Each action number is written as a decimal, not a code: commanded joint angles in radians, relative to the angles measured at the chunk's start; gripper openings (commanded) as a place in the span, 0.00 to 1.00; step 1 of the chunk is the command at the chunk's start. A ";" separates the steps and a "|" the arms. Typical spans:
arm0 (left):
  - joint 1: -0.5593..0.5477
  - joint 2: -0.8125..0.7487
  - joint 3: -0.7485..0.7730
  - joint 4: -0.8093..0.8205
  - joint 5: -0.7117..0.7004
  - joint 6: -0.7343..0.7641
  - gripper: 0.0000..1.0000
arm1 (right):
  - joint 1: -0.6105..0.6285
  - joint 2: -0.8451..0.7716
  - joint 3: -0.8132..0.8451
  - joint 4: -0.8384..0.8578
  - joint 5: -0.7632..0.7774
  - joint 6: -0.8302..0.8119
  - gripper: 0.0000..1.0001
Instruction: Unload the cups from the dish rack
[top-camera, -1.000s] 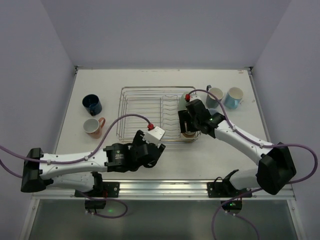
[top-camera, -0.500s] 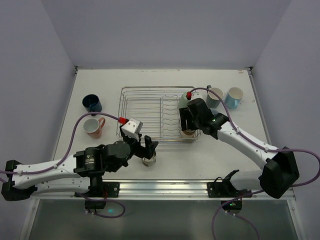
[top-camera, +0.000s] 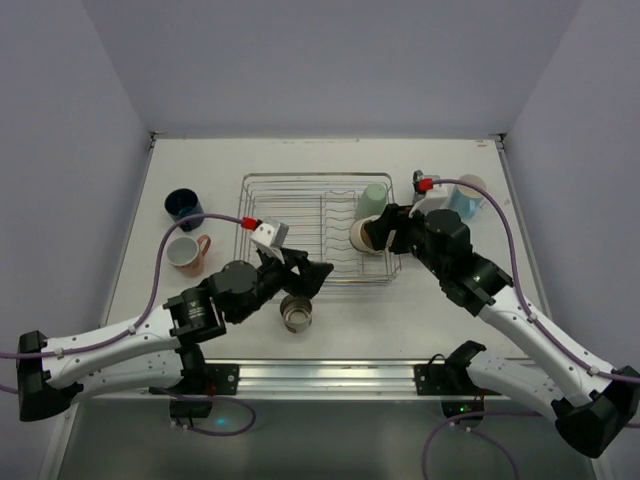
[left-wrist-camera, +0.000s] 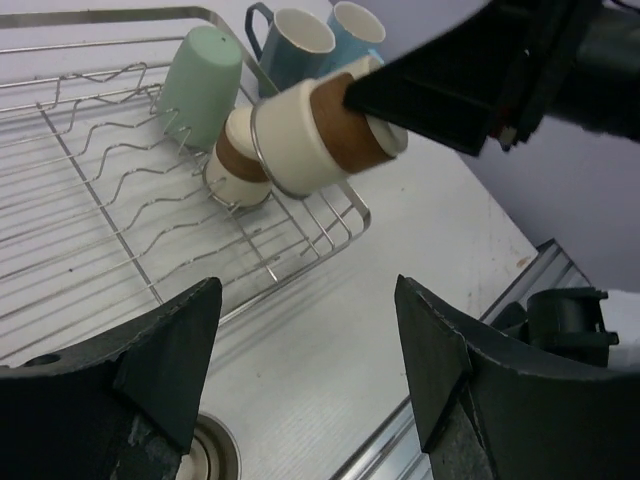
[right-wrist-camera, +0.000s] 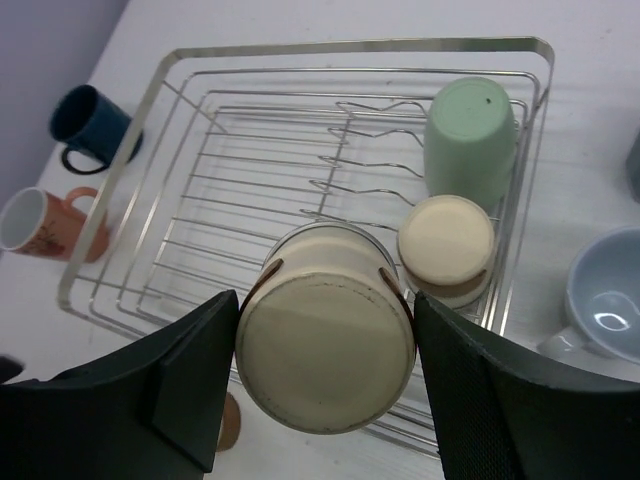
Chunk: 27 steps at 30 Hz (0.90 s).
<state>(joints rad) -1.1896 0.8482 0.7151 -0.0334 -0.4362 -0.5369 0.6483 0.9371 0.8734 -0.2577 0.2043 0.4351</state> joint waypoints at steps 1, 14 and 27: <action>0.157 0.020 -0.052 0.240 0.258 -0.052 0.73 | 0.004 -0.076 -0.051 0.188 -0.121 0.082 0.44; 0.240 0.101 -0.065 0.454 0.530 -0.138 0.72 | 0.002 -0.169 -0.166 0.463 -0.433 0.277 0.41; 0.240 0.008 -0.161 0.679 0.588 -0.141 0.34 | 0.002 -0.029 -0.274 0.808 -0.652 0.510 0.45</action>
<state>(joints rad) -0.9421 0.8997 0.5377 0.4881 0.1009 -0.6930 0.6403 0.8749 0.6186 0.4168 -0.3401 0.8696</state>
